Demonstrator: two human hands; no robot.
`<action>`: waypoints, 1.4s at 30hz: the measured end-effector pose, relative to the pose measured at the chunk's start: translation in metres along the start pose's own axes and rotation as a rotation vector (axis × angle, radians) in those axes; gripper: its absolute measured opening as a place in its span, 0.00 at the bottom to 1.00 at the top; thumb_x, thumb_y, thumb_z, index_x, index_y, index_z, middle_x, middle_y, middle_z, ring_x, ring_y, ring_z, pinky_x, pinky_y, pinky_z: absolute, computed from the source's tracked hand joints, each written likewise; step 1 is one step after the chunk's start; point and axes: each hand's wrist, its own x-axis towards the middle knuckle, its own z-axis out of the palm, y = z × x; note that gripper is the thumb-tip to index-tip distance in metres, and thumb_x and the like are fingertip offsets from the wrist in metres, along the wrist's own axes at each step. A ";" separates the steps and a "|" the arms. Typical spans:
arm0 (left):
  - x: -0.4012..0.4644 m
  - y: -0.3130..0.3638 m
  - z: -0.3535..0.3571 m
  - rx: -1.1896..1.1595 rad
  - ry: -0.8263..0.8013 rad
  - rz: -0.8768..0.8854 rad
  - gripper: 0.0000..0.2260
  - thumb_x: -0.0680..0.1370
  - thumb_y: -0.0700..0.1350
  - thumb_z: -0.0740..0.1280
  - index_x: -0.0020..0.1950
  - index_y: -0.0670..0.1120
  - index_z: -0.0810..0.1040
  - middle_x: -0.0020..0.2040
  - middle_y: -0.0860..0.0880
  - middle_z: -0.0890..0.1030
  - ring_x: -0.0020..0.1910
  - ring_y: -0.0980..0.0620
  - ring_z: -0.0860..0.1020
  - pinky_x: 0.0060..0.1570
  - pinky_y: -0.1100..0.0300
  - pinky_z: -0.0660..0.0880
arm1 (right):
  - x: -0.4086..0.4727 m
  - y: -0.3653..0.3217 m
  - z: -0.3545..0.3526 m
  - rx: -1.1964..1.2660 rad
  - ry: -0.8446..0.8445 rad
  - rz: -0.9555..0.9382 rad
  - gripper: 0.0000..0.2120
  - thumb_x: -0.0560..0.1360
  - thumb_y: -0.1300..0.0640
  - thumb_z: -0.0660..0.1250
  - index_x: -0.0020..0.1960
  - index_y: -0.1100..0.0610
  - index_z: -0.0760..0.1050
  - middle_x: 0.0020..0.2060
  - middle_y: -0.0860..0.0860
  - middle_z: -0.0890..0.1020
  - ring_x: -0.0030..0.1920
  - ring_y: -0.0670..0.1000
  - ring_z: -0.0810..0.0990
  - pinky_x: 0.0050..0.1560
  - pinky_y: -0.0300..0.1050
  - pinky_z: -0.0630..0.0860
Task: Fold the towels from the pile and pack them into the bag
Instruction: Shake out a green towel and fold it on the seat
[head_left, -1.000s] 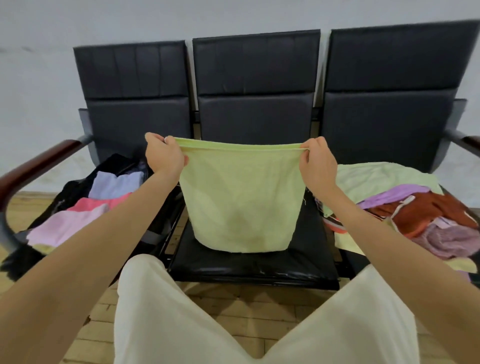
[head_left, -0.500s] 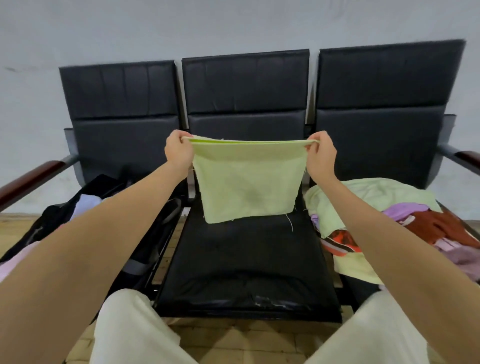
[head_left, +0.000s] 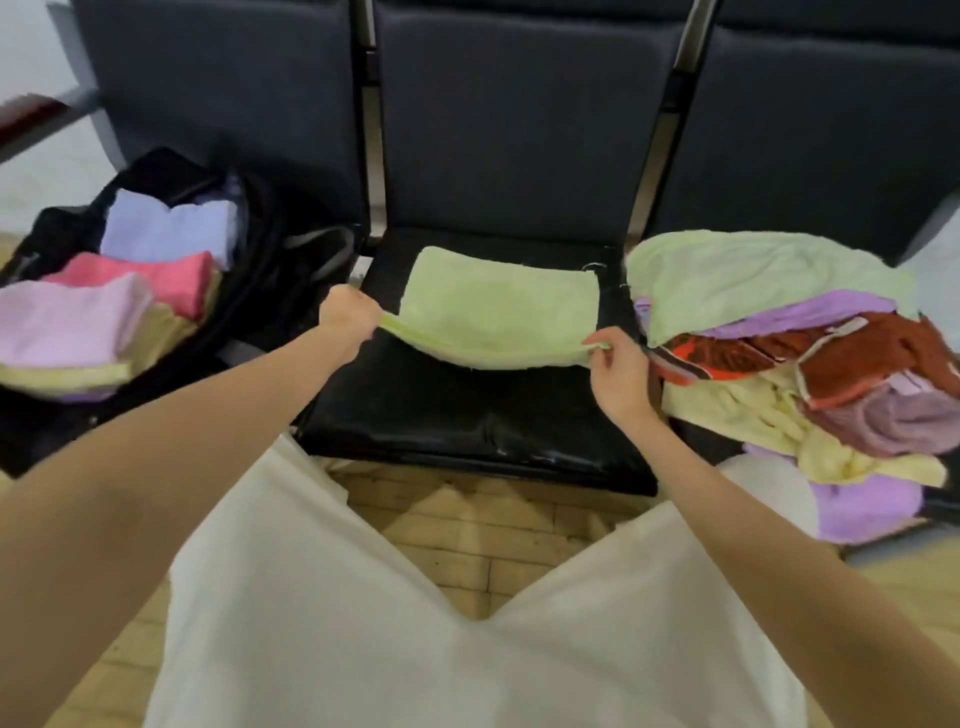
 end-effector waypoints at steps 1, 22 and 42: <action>-0.005 -0.013 -0.001 0.120 -0.054 0.016 0.07 0.76 0.37 0.64 0.46 0.35 0.79 0.45 0.37 0.83 0.43 0.41 0.83 0.48 0.47 0.81 | -0.009 0.004 0.004 -0.030 -0.093 0.044 0.10 0.75 0.71 0.60 0.49 0.64 0.78 0.49 0.57 0.81 0.52 0.54 0.78 0.49 0.33 0.67; -0.108 -0.051 0.064 0.554 -0.682 0.737 0.18 0.75 0.49 0.70 0.63 0.46 0.74 0.60 0.48 0.76 0.58 0.51 0.74 0.57 0.58 0.71 | -0.070 0.007 -0.001 -0.044 -0.335 0.050 0.06 0.72 0.63 0.71 0.46 0.55 0.82 0.36 0.42 0.77 0.39 0.48 0.75 0.45 0.39 0.74; -0.105 -0.026 0.142 0.009 -0.853 0.353 0.11 0.78 0.42 0.62 0.37 0.42 0.68 0.30 0.50 0.65 0.30 0.53 0.65 0.33 0.60 0.63 | 0.096 0.061 0.073 -0.691 -0.052 0.260 0.20 0.78 0.50 0.61 0.62 0.63 0.70 0.61 0.61 0.72 0.63 0.62 0.70 0.62 0.54 0.66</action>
